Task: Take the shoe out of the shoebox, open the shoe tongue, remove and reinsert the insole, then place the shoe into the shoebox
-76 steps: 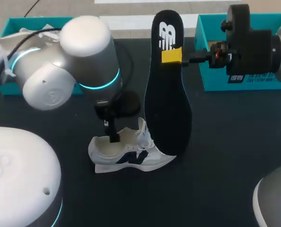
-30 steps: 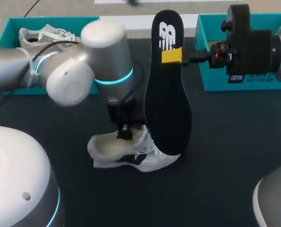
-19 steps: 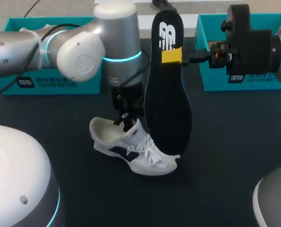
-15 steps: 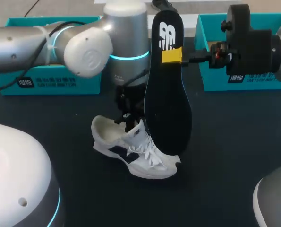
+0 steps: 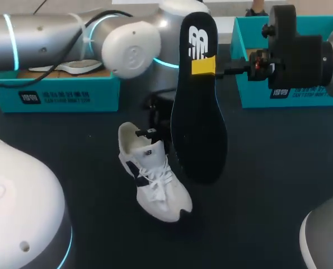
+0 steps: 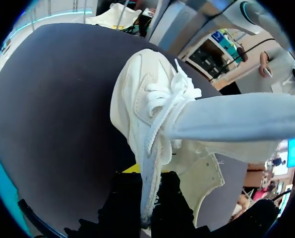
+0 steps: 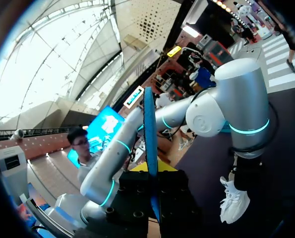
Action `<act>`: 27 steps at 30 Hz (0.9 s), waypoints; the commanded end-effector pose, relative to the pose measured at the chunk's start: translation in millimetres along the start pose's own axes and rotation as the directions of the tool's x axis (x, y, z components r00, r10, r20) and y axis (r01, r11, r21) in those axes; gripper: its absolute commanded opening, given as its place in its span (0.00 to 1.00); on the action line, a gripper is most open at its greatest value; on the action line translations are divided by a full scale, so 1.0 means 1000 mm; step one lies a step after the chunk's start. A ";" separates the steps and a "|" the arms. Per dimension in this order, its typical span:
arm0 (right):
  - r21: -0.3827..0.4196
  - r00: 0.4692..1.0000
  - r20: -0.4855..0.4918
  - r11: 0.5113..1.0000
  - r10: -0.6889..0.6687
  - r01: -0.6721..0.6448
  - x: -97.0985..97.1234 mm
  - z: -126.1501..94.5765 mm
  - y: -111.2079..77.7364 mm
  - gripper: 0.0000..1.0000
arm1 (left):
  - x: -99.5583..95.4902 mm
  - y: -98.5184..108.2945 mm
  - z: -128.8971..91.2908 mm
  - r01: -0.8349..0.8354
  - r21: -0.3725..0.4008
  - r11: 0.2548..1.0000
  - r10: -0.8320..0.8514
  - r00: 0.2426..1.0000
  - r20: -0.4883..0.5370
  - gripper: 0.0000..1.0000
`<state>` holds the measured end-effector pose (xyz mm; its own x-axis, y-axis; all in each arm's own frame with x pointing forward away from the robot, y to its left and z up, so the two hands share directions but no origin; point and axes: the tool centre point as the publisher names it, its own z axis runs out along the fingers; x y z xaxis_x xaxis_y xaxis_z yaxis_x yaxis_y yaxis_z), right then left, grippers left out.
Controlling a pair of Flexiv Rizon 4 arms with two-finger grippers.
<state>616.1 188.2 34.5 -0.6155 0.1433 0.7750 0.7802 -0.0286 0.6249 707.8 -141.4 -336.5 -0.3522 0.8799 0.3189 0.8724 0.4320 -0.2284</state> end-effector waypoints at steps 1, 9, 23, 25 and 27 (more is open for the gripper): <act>0.002 1.000 0.002 1.000 0.002 -0.002 0.000 0.003 0.001 0.00 | -0.012 0.004 -0.008 -0.361 -0.031 0.932 0.343 0.907 -0.246 0.00; 0.002 1.000 0.002 1.000 0.002 -0.002 0.000 0.003 0.001 0.00 | -0.031 0.015 -0.026 -0.427 -0.137 0.894 0.379 0.882 -0.279 0.00; 0.002 1.000 0.002 1.000 0.002 -0.002 0.000 0.003 0.001 0.00 | -0.065 0.002 -0.011 -0.343 -0.232 0.910 0.283 0.924 -0.257 0.00; 0.002 1.000 0.002 1.000 0.002 -0.002 0.000 0.003 0.001 0.00 | -0.067 0.002 -0.009 -0.315 -0.237 0.919 0.257 0.935 -0.246 0.00; 0.002 1.000 0.002 1.000 0.002 -0.002 0.000 0.003 0.001 0.00 | -0.069 0.001 -0.006 -0.308 -0.235 0.922 0.251 0.937 -0.244 0.00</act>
<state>616.1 188.2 34.5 -0.6155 0.1434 0.7750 0.7802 -0.0285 0.6249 733.8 -197.8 -349.2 -0.0297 0.9044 0.4257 0.9933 0.0744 -0.0888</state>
